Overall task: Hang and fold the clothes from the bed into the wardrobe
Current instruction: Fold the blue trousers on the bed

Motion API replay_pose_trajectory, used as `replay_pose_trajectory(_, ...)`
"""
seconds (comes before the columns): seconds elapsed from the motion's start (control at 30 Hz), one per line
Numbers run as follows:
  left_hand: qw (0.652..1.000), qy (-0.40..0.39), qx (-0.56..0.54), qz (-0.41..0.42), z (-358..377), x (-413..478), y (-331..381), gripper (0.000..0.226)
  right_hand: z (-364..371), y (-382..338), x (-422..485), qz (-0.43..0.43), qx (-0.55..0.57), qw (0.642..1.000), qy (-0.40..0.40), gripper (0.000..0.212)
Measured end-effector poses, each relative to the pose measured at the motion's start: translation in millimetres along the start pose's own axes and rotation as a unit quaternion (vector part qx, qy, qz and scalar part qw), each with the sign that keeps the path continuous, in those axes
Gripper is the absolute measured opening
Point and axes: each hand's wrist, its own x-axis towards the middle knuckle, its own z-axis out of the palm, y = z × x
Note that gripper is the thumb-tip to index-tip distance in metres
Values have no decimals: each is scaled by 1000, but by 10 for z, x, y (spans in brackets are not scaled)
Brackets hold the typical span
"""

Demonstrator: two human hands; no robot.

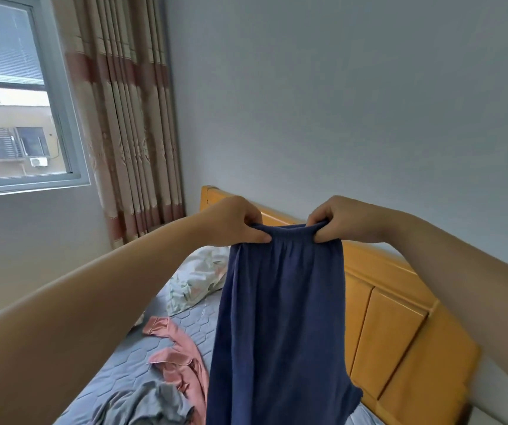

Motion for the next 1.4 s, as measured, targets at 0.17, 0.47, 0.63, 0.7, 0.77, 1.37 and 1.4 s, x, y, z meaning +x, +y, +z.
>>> replay_pose_trajectory(0.17, 1000, 5, -12, -3, -31, -6, 12, 47, 139, -75, 20, 0, 38, 998, 48, 26)
replay_pose_trajectory(0.47, 998, -27, -52, 23, -17, -15, 92, 43, 178, -212, 49, 25, -160, 987, -23, 19)
replay_pose_trajectory(0.63, 984, -67, -167, 0, -6, -30, 46, 28, 115, -165, 62, 59, -177, 982, -23, 28)
replay_pose_trajectory(0.7, 950, -61, -306, -11, 10, -46, 9, 22, 69, -112, 81, 60, -144, 988, -2, 27)
replay_pose_trajectory(0.77, 910, -41, -410, -29, 58, -40, -10, 25, 50, -64, 103, 72, -99, 992, 10, 30)
replay_pose_trajectory(1.37, 862, 72, -483, -133, -60, -810, -545, 25, 646, -769, 725, 173, 182, 952, -174, 31)
replay_pose_trajectory(1.4, 863, 89, -474, -148, -74, -915, -638, 23, 753, -855, 787, 183, 193, 948, -174, 27)
